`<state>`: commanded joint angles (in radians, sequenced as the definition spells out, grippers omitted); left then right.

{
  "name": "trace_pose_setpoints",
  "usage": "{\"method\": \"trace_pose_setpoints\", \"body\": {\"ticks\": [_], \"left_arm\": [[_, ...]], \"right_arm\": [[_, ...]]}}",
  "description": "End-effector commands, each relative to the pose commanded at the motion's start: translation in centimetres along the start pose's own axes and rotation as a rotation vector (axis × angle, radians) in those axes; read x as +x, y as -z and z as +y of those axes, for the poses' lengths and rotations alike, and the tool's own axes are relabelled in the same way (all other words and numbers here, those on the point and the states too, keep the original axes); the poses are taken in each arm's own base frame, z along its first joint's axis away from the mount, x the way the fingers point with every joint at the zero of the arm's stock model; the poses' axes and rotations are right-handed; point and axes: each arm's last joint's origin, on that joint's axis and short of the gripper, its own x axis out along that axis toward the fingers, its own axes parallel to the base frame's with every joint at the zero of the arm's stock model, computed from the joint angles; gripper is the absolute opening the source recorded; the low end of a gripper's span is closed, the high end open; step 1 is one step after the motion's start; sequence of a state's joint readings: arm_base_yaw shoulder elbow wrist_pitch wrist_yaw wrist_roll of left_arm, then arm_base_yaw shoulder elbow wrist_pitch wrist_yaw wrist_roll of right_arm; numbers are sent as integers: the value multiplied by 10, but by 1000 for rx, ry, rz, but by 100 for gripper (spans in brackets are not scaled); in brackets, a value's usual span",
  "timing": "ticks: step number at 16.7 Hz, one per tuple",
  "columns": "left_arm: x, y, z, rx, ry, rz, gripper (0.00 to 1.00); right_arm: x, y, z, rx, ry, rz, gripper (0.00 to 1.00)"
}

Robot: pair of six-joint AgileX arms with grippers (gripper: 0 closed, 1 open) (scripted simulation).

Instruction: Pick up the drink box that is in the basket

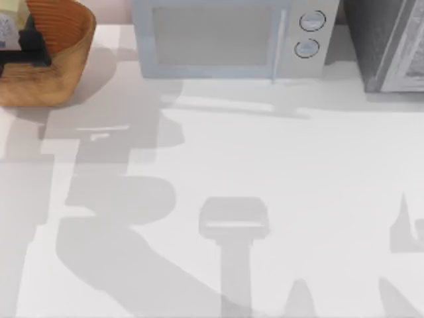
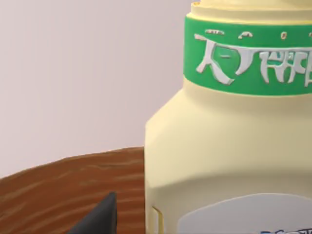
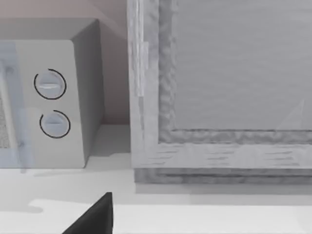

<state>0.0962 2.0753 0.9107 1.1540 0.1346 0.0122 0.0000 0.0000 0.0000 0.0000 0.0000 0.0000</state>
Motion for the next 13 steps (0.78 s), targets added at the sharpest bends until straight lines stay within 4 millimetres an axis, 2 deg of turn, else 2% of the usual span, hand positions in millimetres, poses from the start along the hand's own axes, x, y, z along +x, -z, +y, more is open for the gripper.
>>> {"method": "trace_pose_setpoints", "body": {"ticks": [2,4,13], "left_arm": [[-1,-7,-2,8,2,-20,100],[2,-4,-2,4,1,-7,100],[49,0,0,0,0,0,100]], "right_arm": [[0,0,0,0,0,0,100],[0,0,0,0,0,0,100],[0,0,0,0,0,0,100]]}}
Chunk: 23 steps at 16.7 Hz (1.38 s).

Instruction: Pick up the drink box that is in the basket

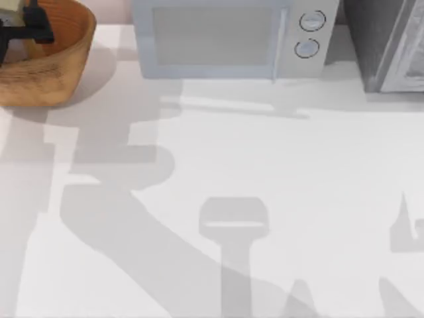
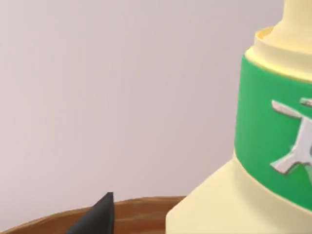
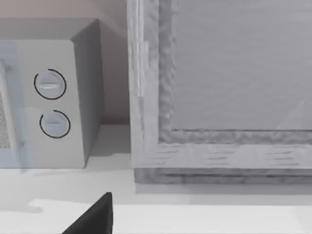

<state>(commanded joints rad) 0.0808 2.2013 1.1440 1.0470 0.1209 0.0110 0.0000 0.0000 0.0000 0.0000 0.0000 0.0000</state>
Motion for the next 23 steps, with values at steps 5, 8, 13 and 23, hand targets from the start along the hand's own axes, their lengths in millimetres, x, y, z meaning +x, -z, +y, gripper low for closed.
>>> {"method": "trace_pose_setpoints", "body": {"ticks": [5,8,13,23], "left_arm": [[1,0,0,0,0,0,92],[1,0,0,0,0,0,70],[1,0,0,0,0,0,32],[1,0,0,0,0,0,0]], "right_arm": [[0,0,0,0,0,0,100],[0,0,0,0,0,0,100],[0,0,0,0,0,0,100],[0,0,0,0,0,0,100]]}}
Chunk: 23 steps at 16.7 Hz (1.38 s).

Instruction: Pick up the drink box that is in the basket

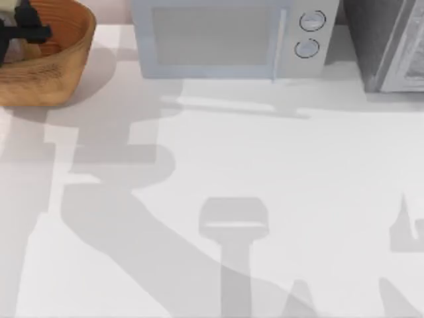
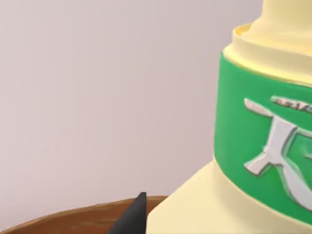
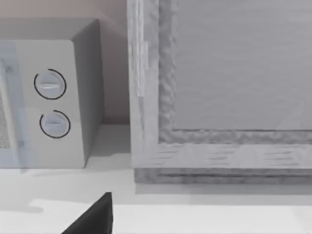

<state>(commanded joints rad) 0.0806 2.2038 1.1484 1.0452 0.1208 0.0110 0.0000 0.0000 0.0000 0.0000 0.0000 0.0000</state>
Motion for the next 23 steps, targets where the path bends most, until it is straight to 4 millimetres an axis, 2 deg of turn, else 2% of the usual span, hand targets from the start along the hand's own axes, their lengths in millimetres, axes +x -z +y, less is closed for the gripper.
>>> {"method": "trace_pose_setpoints", "body": {"ticks": [2,3,7,9,12,16,18,20,23], "left_arm": [[0,0,0,0,0,0,0],[-1,-8,2,5,-5,-18,0],[1,-18,3,-1,-7,1,0],[4,-36,3,-2,-7,1,0],[7,-74,4,0,-8,-7,0],[4,-125,3,4,-8,-15,0],[1,-144,3,4,-7,-17,0],[-2,-156,2,5,-6,-18,0],[-2,-158,2,5,-5,-18,0]], "right_arm": [[0,0,0,0,0,0,100],[0,0,0,0,0,0,100],[0,0,0,0,0,0,100],[0,0,0,0,0,0,100],[0,0,0,0,0,0,100],[0,0,0,0,0,0,100],[0,0,0,0,0,0,100],[0,0,0,0,0,0,100],[0,0,0,0,0,0,100]]}}
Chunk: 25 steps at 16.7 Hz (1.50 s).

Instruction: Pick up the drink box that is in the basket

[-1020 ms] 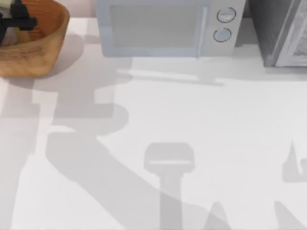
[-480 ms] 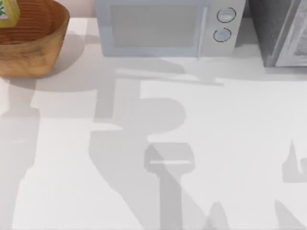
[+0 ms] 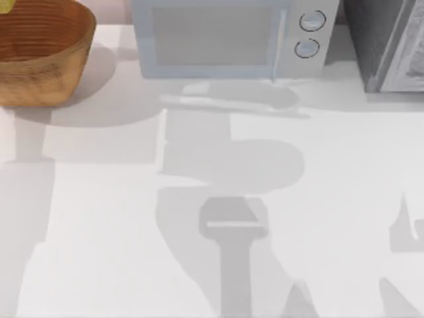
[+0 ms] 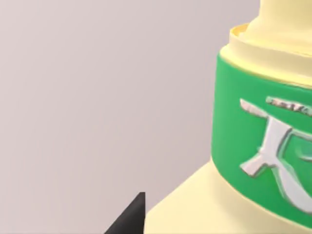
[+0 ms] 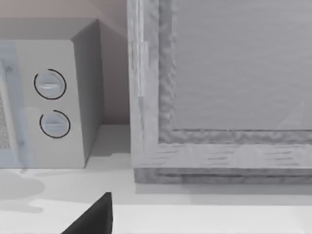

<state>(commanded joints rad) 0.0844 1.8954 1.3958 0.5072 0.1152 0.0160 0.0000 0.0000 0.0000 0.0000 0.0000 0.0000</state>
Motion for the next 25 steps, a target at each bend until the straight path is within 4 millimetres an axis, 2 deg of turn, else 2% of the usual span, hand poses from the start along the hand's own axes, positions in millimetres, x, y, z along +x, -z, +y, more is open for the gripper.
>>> {"method": "trace_pose_setpoints", "body": {"ticks": [4,6,8,11,14,16,19,21,23,25], "left_arm": [[-2,2,0,0,-2,9,0],[-14,-2,-2,-6,-3,25,0],[-36,-11,-6,-10,-3,36,0],[-89,-31,-15,-11,-2,28,0],[-161,-46,-25,-8,0,-4,0],[-214,-43,-31,-5,0,-31,0],[-283,-16,-38,-2,0,-68,0],[-315,13,-41,-2,-2,-81,0],[-334,47,-42,-2,-4,-69,0],[-342,80,-43,-2,-6,-40,0]], "right_arm": [[0,0,0,0,0,0,100],[0,0,0,0,0,0,100],[0,0,0,0,0,0,100],[0,0,0,0,0,0,100],[0,0,0,0,0,0,100],[0,0,0,0,0,0,100],[0,0,0,0,0,0,100],[0,0,0,0,0,0,100],[0,0,0,0,0,0,100],[0,0,0,0,0,0,100]]}}
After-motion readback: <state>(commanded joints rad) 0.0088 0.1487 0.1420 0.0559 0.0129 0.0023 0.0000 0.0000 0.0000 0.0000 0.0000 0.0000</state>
